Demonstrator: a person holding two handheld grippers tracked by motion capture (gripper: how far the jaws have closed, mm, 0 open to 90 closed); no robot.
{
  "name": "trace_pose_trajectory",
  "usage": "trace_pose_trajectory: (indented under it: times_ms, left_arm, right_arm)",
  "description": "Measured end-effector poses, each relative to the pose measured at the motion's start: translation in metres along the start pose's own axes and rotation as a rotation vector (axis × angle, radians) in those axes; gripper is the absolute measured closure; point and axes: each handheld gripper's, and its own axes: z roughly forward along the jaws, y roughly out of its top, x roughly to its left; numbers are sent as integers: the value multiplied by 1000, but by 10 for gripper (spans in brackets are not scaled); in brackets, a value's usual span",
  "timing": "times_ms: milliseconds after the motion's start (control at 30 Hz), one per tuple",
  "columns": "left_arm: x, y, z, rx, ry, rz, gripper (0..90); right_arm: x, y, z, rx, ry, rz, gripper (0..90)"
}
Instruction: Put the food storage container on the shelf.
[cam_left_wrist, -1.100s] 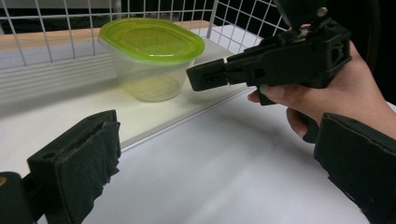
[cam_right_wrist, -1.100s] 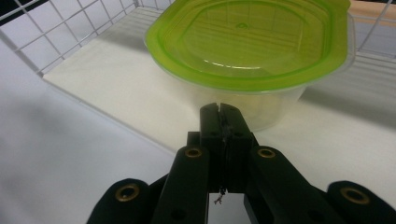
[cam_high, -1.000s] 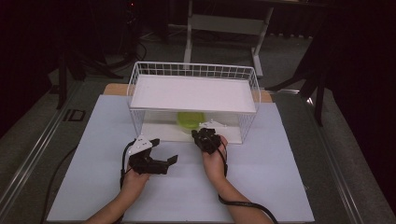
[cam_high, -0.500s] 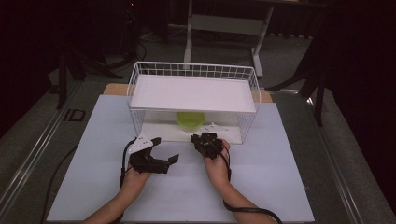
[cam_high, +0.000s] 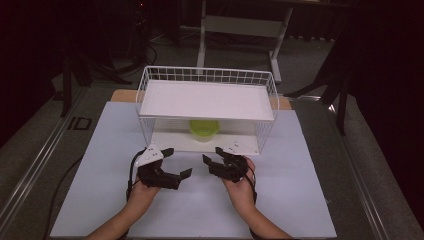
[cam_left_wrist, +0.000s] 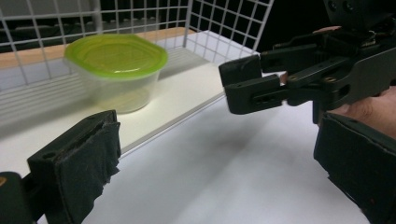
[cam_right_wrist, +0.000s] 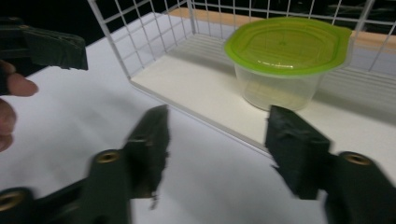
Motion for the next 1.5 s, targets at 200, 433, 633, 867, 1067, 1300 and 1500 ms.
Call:
trace_pose_trajectory:
  times_ms: [200,433,633,867,1067,1300,1500]
  left_arm:
    - [-2,-5,-11,-6,-14,-13,16]
    - [-3,-13,-20,6,-16,-18,16]
    - [-1,-18,-28,12,-14,-25,16]
    - [1,-26,-39,25,2,-25,16]
    - [4,-33,-52,19,16,-39,16]
    - [5,-40,-64,15,31,-47,16]
    - [4,-45,-72,21,32,-36,16]
  right_arm:
    - [-5,-4,-24,-34,44,-19,187]
    - [-15,-9,-46,-36,24,-13,160]
    - [-21,-13,-65,-35,22,-18,160]
    - [-27,-24,-79,-4,30,-56,162]
    - [-29,-30,-92,-6,30,-67,166]
    - [-30,-37,-101,4,23,-68,166]
    - [-34,-46,-110,8,17,-69,166]
